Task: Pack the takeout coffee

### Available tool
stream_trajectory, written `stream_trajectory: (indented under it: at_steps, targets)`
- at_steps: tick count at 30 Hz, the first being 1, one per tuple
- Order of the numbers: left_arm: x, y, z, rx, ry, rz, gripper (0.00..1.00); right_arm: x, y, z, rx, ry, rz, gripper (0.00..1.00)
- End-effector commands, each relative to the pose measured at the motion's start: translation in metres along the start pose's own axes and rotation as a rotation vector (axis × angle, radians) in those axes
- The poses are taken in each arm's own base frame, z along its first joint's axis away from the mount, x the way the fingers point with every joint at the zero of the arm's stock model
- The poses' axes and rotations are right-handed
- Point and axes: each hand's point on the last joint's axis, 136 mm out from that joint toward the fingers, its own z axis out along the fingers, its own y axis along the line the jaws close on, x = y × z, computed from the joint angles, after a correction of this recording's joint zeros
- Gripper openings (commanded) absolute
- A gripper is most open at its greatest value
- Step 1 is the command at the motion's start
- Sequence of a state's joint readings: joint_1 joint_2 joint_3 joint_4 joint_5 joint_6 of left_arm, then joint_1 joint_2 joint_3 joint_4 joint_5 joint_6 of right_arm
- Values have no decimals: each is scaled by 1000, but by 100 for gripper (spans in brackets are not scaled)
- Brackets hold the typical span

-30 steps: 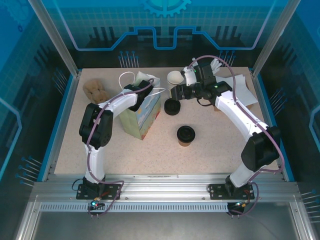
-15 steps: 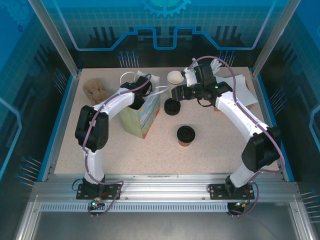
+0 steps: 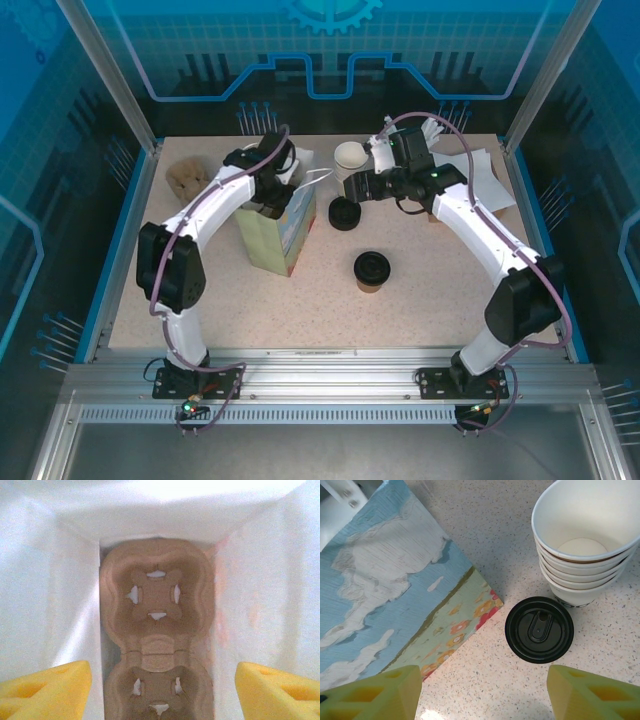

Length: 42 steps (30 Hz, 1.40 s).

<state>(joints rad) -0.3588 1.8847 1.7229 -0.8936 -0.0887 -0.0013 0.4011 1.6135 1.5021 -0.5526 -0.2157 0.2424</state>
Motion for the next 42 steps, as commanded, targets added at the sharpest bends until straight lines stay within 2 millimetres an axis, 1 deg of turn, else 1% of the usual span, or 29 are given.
stream_trajectory:
  at_steps: [1,6,9,12,15,16,18,19,21,22,25,26,27,29,31,32,34,36,38,42]
  targets:
    - [-20,2,-47,7,-89,-6,77,-1,8,-12,-6,-19,-17,68]
    - [-44,-2,-86,25,-193,-6,76,-6,11,-21,-8,-42,-23,68]
    - [-59,-3,-114,33,-273,-7,76,-8,13,-27,-7,-55,-25,68]
    - [-74,-4,-145,37,-363,-10,75,-11,14,-33,-4,-73,-25,68]
    - [-85,-4,-181,44,-473,-27,75,-13,16,-41,1,-92,-26,69]
    - [-88,-6,-197,58,-519,-33,75,-12,16,-43,5,-97,-25,69]
    - [-86,-13,-219,99,-580,-44,74,-7,16,-48,14,-97,-23,69]
    - [-82,-20,-232,129,-611,-42,74,-2,15,-50,19,-92,-21,69]
    - [-68,-43,-245,200,-632,-14,74,18,13,-54,30,-59,-10,69]
    - [-58,-59,-249,235,-631,17,75,34,11,-56,34,-31,3,70]
    - [-23,-104,-247,335,-588,89,75,80,2,-63,50,34,57,73]
    - [-9,-118,-241,377,-557,101,75,96,-3,-64,47,57,87,75]
    - [2,-128,-236,417,-531,106,75,107,-5,-64,31,73,113,77]
    - [29,-149,-224,496,-465,130,75,130,-12,-57,-13,122,188,80]
    - [50,-166,-214,565,-417,149,75,145,-13,-46,-78,167,256,82]
    - [59,-173,-210,597,-392,151,74,150,-14,-40,-108,181,279,86]
    - [70,-179,-203,629,-354,149,74,156,-16,-29,-133,203,303,88]
    - [78,-178,-195,618,-330,146,73,159,-17,-19,-155,221,310,88]
    - [81,-174,-189,594,-323,140,73,165,-22,-11,-150,246,311,88]
    - [85,-172,-184,588,-316,141,73,171,-19,-2,-194,264,313,88]
